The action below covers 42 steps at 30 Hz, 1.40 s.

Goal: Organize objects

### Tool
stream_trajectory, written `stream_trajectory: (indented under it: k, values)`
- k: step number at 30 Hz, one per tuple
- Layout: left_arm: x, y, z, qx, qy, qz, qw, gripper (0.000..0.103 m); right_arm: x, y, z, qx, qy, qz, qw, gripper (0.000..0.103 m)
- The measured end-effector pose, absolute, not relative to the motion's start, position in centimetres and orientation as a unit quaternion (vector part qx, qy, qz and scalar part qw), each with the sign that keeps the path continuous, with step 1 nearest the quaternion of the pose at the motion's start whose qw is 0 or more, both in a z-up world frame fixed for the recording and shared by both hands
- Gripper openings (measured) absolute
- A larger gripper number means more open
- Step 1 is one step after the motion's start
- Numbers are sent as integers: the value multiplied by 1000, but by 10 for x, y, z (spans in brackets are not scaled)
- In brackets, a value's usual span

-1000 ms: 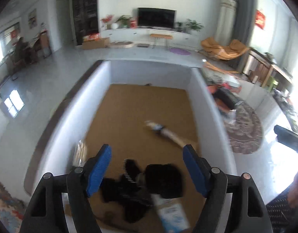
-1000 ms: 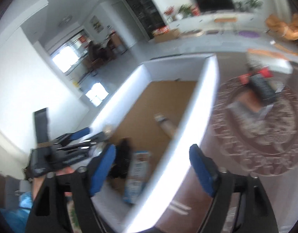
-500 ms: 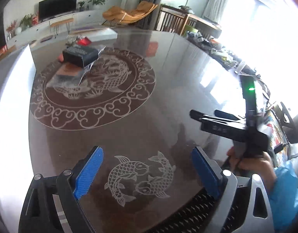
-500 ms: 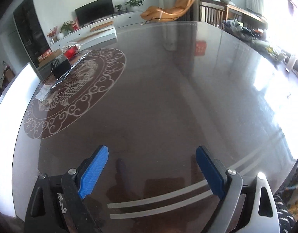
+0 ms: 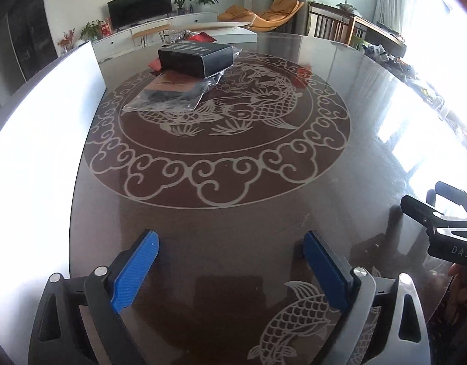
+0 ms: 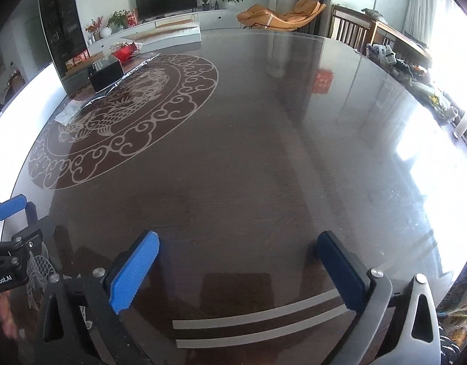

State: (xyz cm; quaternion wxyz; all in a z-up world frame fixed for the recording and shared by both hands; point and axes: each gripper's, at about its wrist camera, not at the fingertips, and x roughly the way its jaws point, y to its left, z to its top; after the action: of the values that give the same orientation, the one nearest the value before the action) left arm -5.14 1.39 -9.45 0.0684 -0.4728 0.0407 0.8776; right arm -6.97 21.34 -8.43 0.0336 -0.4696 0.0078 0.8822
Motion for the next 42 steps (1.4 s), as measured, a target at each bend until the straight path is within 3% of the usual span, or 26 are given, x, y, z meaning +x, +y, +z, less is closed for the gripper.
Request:
stream_trajectory:
  k: [19, 23, 30, 36, 37, 40, 42]
  values:
    - [-62, -4, -93, -461, 33, 885, 62, 103, -78, 214, -83, -498, -3, 867, 10, 103]
    - [-61, -4, -92, -459, 32, 886, 61, 103, -127, 200, -74, -525, -24, 850, -39, 102]
    - [-60, -4, -92, -457, 32, 887, 61, 103, -245, 87, -13, -457, -127, 865, -165, 102]
    - [-60, -4, -93, -457, 32, 887, 61, 103, -328, 7, -28, -485, -185, 839, -164, 102]
    - [-60, -4, -93, -457, 32, 887, 61, 103, -335, 3, -33, -491, -185, 836, -160, 100]
    - [-60, -4, -93, -457, 32, 887, 61, 103, -344, 12, -46, -529, -140, 818, -180, 63]
    - [-60, -4, -93, -457, 32, 887, 61, 103, -335, 22, -43, -518, -135, 826, -176, 61]
